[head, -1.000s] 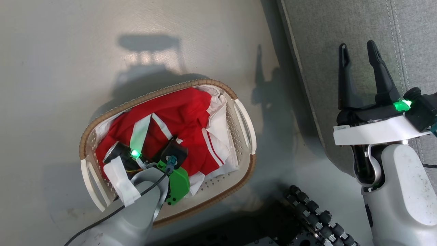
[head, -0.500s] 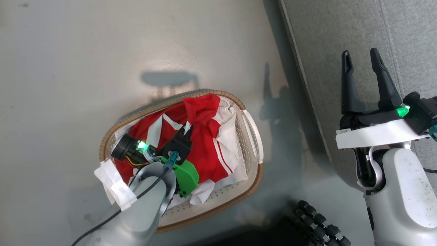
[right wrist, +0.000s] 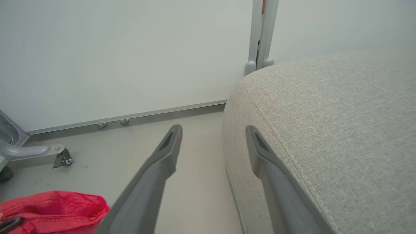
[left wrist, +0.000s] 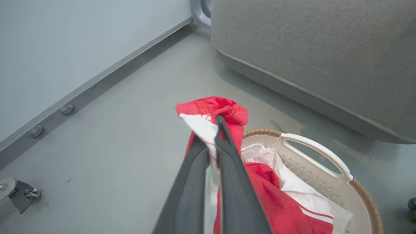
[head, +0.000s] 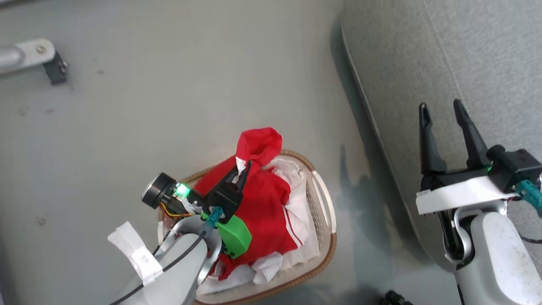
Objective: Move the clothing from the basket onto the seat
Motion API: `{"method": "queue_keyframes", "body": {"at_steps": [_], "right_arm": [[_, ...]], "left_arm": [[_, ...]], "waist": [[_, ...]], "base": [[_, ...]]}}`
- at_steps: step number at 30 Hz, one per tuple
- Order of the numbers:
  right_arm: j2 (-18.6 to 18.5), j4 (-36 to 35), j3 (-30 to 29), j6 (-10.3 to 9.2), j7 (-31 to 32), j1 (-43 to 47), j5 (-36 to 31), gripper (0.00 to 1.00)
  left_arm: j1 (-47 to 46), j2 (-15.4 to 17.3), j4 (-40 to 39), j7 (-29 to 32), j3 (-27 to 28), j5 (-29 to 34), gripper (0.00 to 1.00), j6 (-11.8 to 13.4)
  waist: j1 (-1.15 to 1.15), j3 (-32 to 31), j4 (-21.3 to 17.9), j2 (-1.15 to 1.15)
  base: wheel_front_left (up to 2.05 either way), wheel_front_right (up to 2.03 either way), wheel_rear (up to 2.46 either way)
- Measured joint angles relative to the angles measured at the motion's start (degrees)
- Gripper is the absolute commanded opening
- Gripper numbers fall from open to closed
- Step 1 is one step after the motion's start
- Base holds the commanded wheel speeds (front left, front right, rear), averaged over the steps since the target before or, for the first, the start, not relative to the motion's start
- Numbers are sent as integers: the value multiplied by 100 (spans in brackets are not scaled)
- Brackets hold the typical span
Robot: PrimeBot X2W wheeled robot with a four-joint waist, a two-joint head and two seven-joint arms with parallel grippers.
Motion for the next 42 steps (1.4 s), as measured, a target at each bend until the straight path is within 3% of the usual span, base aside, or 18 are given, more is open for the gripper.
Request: {"method": "queue_keyframes", "body": {"at_steps": [10, 21, 35, 42], "right_arm": [[0, 136, 18, 0, 0, 491, -194, 100], [0, 214, 321, 0, 0, 783, -278, 100], [0, 275, 677, 0, 0, 834, -263, 100], [-1, 303, 898, 0, 0, 606, -271, 100]], "left_arm": [[24, 179, -465, 1, -35, 79, 0, -200], [-693, 480, -617, 2, -156, 227, 0, -433], [-2125, 742, -555, 125, -315, 270, 0, -572], [-2564, 679, -437, 190, -356, 163, 0, -579]], "waist": [[0, -1103, 174, 0], [0, -2155, 338, 0], [0, -2685, 431, 0], [0, -2737, 424, 0]], "base": [[0, 0, 0], [0, 0, 0], [0, 0, 0], [0, 0, 0]]}}
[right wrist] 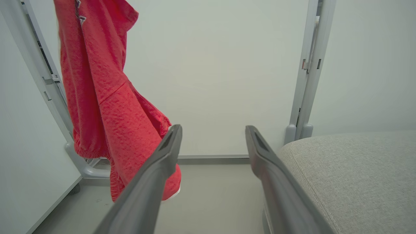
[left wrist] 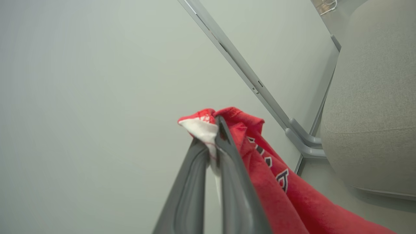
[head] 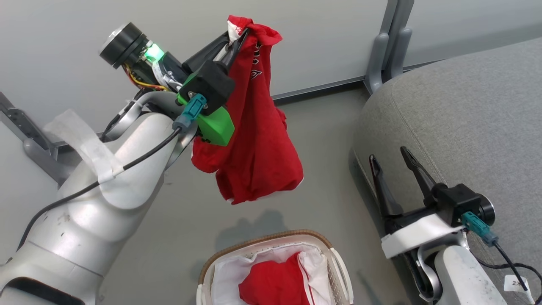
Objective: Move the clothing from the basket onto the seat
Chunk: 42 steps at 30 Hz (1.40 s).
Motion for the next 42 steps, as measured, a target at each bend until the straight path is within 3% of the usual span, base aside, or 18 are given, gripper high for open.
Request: {"method": "queue_keyframes", "body": {"at_steps": [15, 24, 36, 37, 38, 39, 40, 41, 42], "right_arm": [[2, 471, 1104, 0, 0, -696, -304, 100], [0, 792, 856, 0, 0, -1212, -889, 100], [1, 1367, 1087, 1, -2, -1444, -882, 100], [5, 1424, 1110, 1, -2, -1448, -856, 83], [4, 1455, 1121, 1, -2, -1454, -834, 45], [2, 1490, 1137, 1, -2, -1471, -803, 29], [2, 1518, 1146, 1, -2, -1494, -786, 29], [2, 1528, 1148, 1, -2, -1504, -781, 0], [4, 1538, 1146, 1, -2, -1505, -771, 0]], "left_arm": [[-422, -445, 31, 7, -357, -147, 0, -16], [-573, -672, -168, 56, -632, -214, 0, -25], [-653, -865, -654, 58, -995, -432, 0, -31], [-652, -857, -692, 60, -990, -487, 0, -36], [-649, -842, -709, 67, -980, -521, 0, -36], [-640, -822, -723, 87, -962, -546, 0, -34], [-632, -777, -726, 92, -944, -567, 0, -14], [-616, -731, -723, 96, -914, -582, 0, 10], [-579, -675, -712, 107, -879, -623, 0, 24]], "waist": [[0, -242, 339, 0], [0, -396, 574, 0], [0, -505, 854, 0], [0, -509, 881, 0], [0, -512, 900, 0], [0, -515, 920, 0], [0, -518, 936, 0], [0, -518, 946, 0], [0, -518, 953, 0]], "base": [[0, 0, 0], [0, 0, 0], [0, 0, 0], [0, 0, 0], [0, 0, 0], [0, 0, 0], [0, 0, 0], [0, 0, 0], [0, 0, 0]]}}
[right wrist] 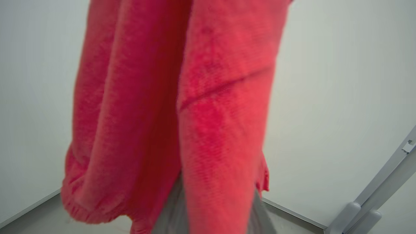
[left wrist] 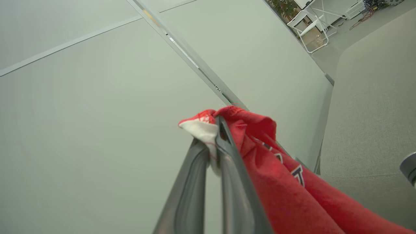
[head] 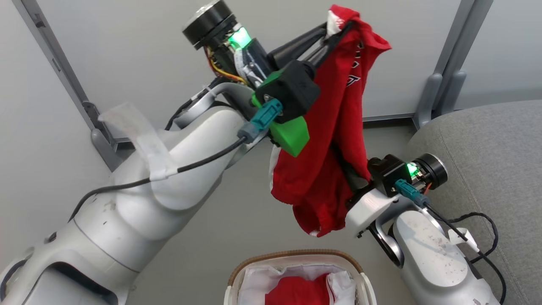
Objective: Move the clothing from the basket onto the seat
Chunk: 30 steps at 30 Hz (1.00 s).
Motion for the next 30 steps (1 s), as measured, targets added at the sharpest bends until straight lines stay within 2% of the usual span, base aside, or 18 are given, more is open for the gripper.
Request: {"method": "queue_keyframes", "body": {"at_steps": [6, 7, 9, 10, 12, 19, 30], "right_arm": [[-1, 20, -171, 0, 1, 1, 81, 0], [-3, 15, -207, 0, 0, 1, 92, 0], [-1, -5, -268, 0, 1, 2, 119, 0], [0, -18, -305, 0, 1, 2, 133, 0], [-3, -55, -407, 0, 1, 3, 153, 0], [-3, -163, -720, 0, 1, 3, 165, 0], [0, -290, -1283, 0, 1, 12, 112, 0]], "left_arm": [[442, 202, 160, -24, 358, -472, 0, 143], [553, 233, 207, -26, 416, -612, 18, 144], [772, 289, 248, -68, 528, -776, 80, 188], [855, 307, 264, -87, 575, -854, 100, 188], [1117, 299, 299, -134, 719, -1147, 100, 187], [2053, 221, 382, -255, 982, -1611, 100, 278], [3385, 67, 104, -294, 1504, -1634, 100, 267]], "waist": [[0, 16, -29, 0], [0, 18, -38, 0], [0, 23, -59, 0], [0, 27, -67, 0], [0, 40, -81, 0], [0, 70, -88, 0], [0, 158, -110, 0]], "base": [[0, 0, 0], [0, 0, 0], [0, 0, 0], [0, 0, 0], [0, 0, 0], [0, 0, 0], [0, 0, 0]]}}
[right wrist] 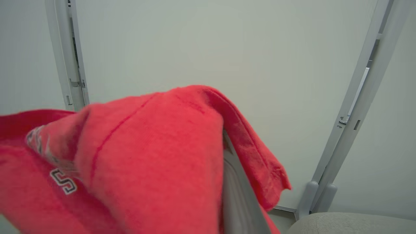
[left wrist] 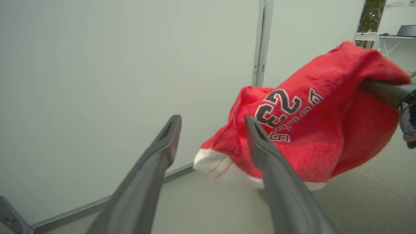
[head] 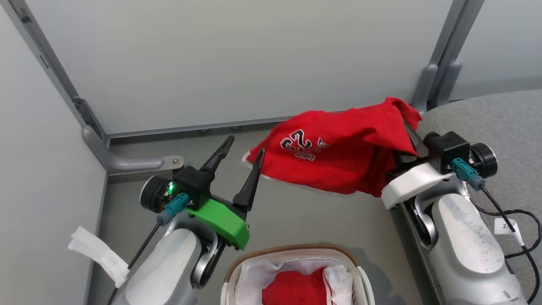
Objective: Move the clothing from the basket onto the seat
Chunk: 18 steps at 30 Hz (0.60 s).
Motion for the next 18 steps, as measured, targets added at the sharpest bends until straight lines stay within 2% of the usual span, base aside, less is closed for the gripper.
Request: {"method": "queue_keyframes", "body": {"at_steps": [6, 18], "right_arm": [[-2, -60, -310, 0, 0, 27, -129, 0], [-2, -68, -511, 0, 0, 275, -113, 0]], "left_arm": [[502, -87, -21, 0, 298, 214, 100, -71], [1110, -303, -116, 0, 522, 780, 100, -189]], "waist": [[0, 56, -42, 0], [0, 84, -161, 0]], "base": [[0, 0, 0], [0, 0, 0]]}}
